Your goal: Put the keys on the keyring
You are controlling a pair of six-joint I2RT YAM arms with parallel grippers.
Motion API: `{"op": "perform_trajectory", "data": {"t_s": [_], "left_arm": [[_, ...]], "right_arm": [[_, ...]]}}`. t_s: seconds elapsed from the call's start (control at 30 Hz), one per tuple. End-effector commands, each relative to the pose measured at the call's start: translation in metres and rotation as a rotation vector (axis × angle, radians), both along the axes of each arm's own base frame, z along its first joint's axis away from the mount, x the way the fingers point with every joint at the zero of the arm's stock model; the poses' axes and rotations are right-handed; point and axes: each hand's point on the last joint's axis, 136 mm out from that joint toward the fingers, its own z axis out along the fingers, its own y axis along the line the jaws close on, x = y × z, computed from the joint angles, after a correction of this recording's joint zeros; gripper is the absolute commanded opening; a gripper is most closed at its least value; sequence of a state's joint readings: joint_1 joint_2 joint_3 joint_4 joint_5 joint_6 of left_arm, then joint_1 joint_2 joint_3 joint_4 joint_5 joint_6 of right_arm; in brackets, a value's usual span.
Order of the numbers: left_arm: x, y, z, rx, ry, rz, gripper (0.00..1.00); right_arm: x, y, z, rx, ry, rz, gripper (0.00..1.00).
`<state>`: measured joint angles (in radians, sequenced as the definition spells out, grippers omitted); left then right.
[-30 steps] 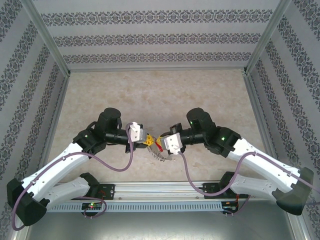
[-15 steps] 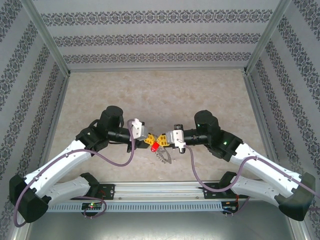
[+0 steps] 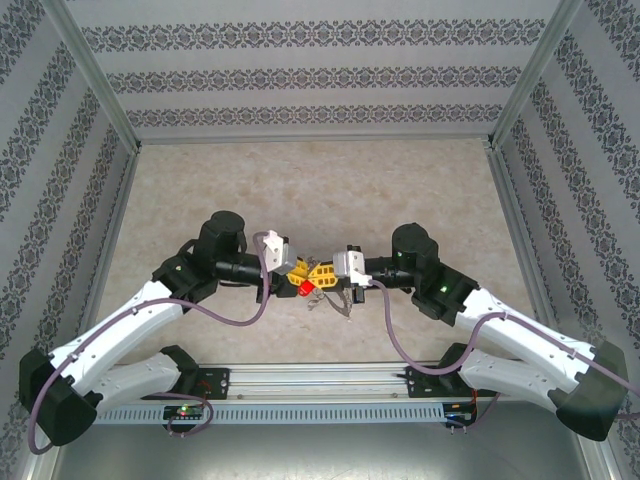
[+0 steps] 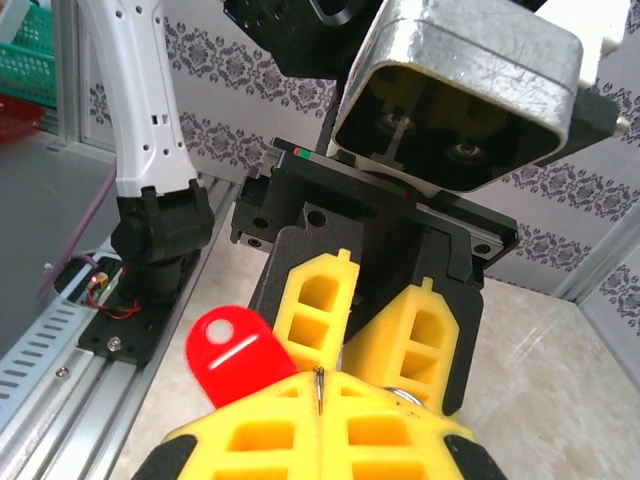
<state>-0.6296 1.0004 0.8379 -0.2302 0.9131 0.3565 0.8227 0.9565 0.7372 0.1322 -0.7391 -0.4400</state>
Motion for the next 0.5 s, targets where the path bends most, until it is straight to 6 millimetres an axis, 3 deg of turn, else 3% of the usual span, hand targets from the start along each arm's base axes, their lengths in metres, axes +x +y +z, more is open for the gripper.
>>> {"op": "perform_trajectory", "data": {"t_s": [0.0, 0.1, 0.27, 0.47], "left_arm": [[0.007, 0.011, 0.003, 0.004, -0.062, 0.086, 0.26], [0.006, 0.026, 0.002, 0.020, -0.084, 0.148, 0.37], [0.008, 0.047, 0.006, 0.014, -0.095, 0.250, 0.45], [-0.004, 0.044, 0.029, -0.065, -0.053, 0.209, 0.50]], "right_arm": [[-0.012, -0.003, 0.026, 0.095, -0.046, 0.038, 0.00], [-0.010, -0.005, 0.024, 0.089, -0.039, 0.023, 0.00], [-0.007, -0.006, 0.022, 0.084, -0.029, 0.001, 0.00], [-0.002, -0.006, 0.018, 0.072, -0.007, -0.025, 0.00]]}}
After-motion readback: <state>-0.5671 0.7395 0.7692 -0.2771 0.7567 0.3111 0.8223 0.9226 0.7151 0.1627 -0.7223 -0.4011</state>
